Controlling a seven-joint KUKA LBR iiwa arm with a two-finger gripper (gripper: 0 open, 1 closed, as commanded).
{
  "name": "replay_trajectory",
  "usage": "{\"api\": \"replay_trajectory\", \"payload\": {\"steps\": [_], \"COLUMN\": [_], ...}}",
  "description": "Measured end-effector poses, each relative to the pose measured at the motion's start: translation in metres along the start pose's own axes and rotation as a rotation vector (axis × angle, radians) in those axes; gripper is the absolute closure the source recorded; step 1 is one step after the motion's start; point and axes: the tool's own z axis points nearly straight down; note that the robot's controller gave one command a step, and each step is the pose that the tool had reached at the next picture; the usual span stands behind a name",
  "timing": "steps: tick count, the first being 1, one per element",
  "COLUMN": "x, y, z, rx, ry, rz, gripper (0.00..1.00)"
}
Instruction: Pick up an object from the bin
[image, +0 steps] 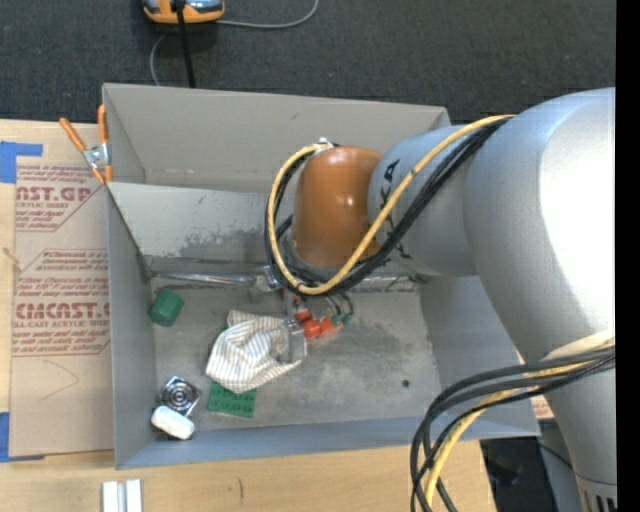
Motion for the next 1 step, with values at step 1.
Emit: {"api": "replay_trajectory", "payload": {"steps": [1], "x": [0.0000], "y": [-0.0001], "z": [-0.0001], "rx": [0.000], "ry": [0.000], "rz": [0.000], "gripper": [1.00]}}
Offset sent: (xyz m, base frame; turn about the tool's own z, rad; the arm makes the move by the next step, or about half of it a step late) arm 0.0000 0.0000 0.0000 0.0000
